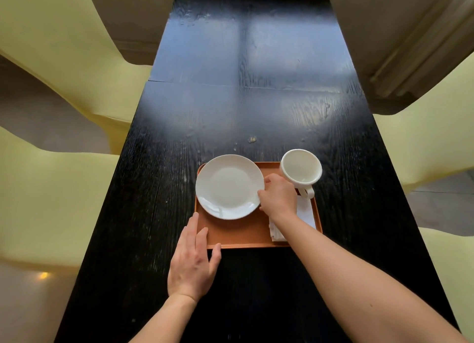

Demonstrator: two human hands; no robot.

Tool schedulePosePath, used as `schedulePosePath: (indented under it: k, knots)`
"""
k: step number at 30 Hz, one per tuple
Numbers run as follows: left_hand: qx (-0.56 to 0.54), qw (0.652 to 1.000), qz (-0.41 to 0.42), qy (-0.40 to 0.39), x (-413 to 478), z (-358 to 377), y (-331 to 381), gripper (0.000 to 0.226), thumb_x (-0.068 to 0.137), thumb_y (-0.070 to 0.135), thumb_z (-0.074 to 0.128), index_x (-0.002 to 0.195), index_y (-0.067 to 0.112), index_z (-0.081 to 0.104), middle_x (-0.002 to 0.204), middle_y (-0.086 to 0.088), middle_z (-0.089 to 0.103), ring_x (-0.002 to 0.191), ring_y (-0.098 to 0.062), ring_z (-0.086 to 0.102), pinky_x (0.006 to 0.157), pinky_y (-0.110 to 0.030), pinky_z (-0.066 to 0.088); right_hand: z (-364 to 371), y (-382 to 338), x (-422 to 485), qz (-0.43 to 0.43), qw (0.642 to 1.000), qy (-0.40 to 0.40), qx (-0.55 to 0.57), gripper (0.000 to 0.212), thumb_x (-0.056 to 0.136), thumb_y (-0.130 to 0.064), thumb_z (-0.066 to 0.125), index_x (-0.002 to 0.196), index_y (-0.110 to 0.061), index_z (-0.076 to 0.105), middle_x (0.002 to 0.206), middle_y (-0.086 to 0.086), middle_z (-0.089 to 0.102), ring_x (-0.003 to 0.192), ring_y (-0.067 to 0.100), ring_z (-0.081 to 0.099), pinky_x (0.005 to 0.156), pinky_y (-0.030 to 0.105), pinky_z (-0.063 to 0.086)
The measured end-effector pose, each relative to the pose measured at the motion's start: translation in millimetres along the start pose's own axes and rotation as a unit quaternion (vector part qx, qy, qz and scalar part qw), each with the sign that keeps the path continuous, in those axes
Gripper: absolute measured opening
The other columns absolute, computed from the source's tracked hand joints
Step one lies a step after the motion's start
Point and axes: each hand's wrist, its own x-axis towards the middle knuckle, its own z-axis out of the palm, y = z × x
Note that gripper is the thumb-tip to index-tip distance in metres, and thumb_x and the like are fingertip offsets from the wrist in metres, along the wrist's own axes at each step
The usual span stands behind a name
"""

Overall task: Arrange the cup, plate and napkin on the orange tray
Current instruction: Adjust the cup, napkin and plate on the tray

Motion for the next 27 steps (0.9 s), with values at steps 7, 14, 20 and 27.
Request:
schedulePosePath:
  k: [7,14,20,27]
  knots:
    - [-0.010,1.000,-0.002,-0.001,0.4,-1.8,1.0,0.052,0.092,0.049,0.040,0.120,0.009,0.057,0.157,-0.008,0.031,0.134,-0.027,0.045,0.101,-0.041,0.050,4.2,-1.2,-3.3,0.002,1.000,-0.009,-0.016,0.013,0.086,-0.009,0.063,0.098,-0.010,0.067,0.091,0.008,0.071,0.072,0.029,0.070,0.072,0.047,0.061]
    - [-0.014,1.000,0.000,-0.004,1.0,-3.5,1.5,0.052,0.092,0.049,0.040,0.120,0.008,0.057,0.156,-0.010,0.033,0.134,-0.028,0.045,0.102,-0.042,0.050,3.7,2.0,-6.3,0.000,1.000,-0.014,-0.025,0.011,0.087,-0.008,0.063,0.096,-0.013,0.064,0.087,0.007,0.070,0.069,0.028,0.069,0.070,0.045,0.060]
    - [-0.016,1.000,0.002,-0.005,1.0,-2.3,0.8,0.052,0.091,0.049,0.040,0.120,0.009,0.057,0.155,-0.011,0.034,0.135,-0.029,0.044,0.103,-0.042,0.048,4.2,4.8,-10.9,-0.015,0.999,0.000,-0.038,0.011,0.088,-0.008,0.062,0.098,-0.012,0.065,0.083,0.005,0.068,0.072,0.024,0.066,0.069,0.043,0.060]
    - [-0.014,1.000,0.002,-0.002,0.5,-1.4,0.2,0.051,0.092,0.048,0.041,0.120,0.009,0.057,0.156,-0.012,0.033,0.135,-0.028,0.044,0.104,-0.041,0.047,3.8,6.6,-14.4,-0.025,0.999,0.020,-0.040,0.008,0.089,-0.007,0.063,0.095,-0.007,0.070,0.087,0.010,0.072,0.082,0.027,0.065,0.073,0.042,0.058]
